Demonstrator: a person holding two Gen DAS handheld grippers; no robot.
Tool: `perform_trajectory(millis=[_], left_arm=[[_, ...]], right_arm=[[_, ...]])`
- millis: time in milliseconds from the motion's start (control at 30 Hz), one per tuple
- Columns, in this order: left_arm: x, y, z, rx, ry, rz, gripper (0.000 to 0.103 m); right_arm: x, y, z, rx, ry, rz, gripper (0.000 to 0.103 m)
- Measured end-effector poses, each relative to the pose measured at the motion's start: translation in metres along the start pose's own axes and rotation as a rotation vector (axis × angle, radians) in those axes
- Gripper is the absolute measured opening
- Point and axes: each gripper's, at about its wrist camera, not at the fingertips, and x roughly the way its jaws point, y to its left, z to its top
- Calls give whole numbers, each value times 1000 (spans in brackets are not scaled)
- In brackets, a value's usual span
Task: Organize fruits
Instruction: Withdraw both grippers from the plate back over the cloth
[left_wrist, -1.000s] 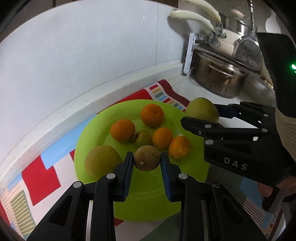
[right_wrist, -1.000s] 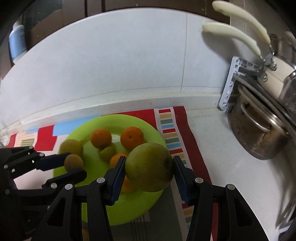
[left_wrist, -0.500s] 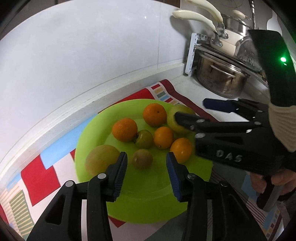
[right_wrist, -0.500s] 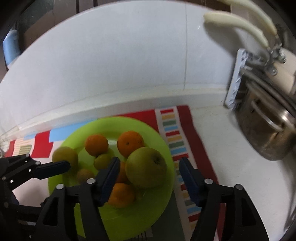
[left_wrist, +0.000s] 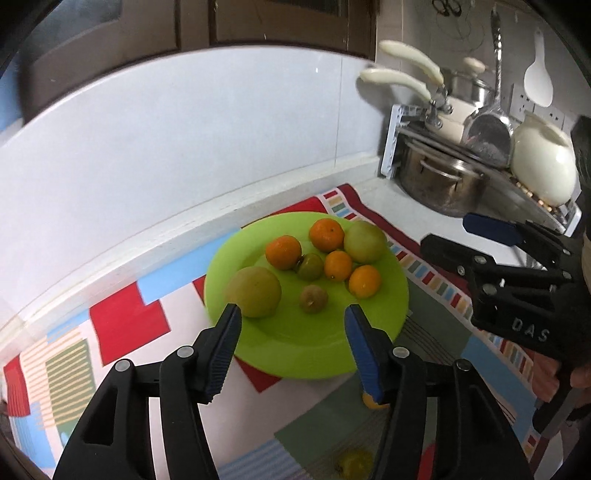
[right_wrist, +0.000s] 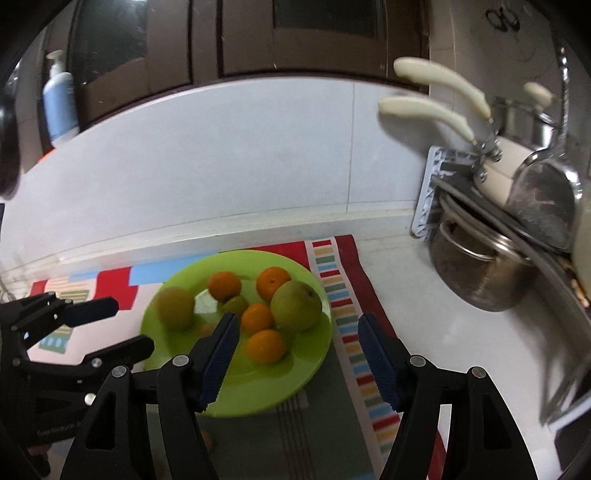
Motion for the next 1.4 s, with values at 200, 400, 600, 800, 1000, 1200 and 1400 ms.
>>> perform_trajectory(millis=[200,400,600,800,1000,1200,1400], left_arm=[[-40,-4,-12,-18,-45,19,64],[-73,-11,-27,-17,-80,42,69],[-92,-17,-48,-1,-96,48,69],[-95,-24,-70,12,-76,42,69],[-91,-28,-89,6,-49,53,69],[-79,-32,-105,-6,-3,47,69],[-60,-39,-116,18,31,48,69]], right_arm=[[-42,11,-10,-20,-50,-14,67],[-77,22,-21,-38,-84,-5,67],[-100,33,-35,-69,-104,18,67],[-108,41,-47,-113,-104,48,67],[-104,46,-61,-158,-68,73,67],[-93,49,-76,-189,-20,102,67],[-72,52,-86,-226,46,133,67]])
